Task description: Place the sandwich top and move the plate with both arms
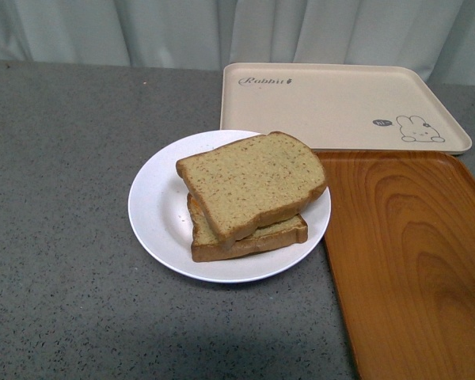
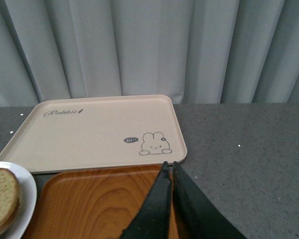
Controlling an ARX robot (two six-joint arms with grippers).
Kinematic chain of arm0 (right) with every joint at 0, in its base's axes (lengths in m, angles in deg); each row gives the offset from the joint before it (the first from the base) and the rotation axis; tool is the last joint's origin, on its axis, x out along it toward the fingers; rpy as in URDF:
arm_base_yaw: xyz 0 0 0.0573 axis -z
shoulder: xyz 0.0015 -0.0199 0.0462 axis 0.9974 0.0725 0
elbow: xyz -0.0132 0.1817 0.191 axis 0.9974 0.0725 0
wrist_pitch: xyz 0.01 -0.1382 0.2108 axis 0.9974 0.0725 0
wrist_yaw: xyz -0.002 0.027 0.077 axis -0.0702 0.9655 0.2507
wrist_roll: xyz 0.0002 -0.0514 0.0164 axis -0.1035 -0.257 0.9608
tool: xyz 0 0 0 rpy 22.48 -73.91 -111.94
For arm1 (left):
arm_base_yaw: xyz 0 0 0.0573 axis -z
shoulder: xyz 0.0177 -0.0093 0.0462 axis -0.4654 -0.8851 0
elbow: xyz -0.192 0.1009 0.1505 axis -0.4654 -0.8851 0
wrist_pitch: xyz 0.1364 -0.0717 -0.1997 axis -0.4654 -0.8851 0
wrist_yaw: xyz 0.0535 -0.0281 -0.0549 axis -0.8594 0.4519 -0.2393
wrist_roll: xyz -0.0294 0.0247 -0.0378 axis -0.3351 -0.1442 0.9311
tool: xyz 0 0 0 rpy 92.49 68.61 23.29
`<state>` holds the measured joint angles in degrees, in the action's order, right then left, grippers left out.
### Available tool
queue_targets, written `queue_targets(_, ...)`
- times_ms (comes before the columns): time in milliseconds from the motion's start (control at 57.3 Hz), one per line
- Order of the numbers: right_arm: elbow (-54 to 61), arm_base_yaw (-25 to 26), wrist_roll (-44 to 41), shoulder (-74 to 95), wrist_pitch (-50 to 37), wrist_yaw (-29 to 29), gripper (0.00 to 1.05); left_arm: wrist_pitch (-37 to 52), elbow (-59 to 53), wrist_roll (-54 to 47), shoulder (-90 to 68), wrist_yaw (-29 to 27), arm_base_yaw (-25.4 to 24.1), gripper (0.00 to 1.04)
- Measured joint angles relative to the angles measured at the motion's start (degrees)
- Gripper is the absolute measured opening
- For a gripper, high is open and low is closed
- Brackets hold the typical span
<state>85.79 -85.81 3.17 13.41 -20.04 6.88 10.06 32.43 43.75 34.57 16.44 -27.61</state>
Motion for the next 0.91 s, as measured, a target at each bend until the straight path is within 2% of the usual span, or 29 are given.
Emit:
queue_targets(122, 3.19, -0.02, -0.15, -18.75, 16.48, 0.17, 0.01, 0.0, 0.0, -0.02, 0.0, 0.02, 0.0, 0.98)
queue_targets(279, 3.15, 0.0, -0.2, -49.79, 45.92, 0.07, 0.01, 0.0, 0.0, -0.02, 0.0, 0.04, 0.0, 0.98)
queue_targets(331, 3.15, -0.02, -0.22, -56.13, 50.77, 0.26, 0.01, 0.02, 0.0, -0.02, 0.0, 0.04, 0.0, 0.98)
queue_targets(907, 3.15, -0.02, -0.22, -59.47, 52.5, 0.2, 0.01, 0.02, 0.0, -0.02, 0.0, 0.04, 0.0, 0.98)
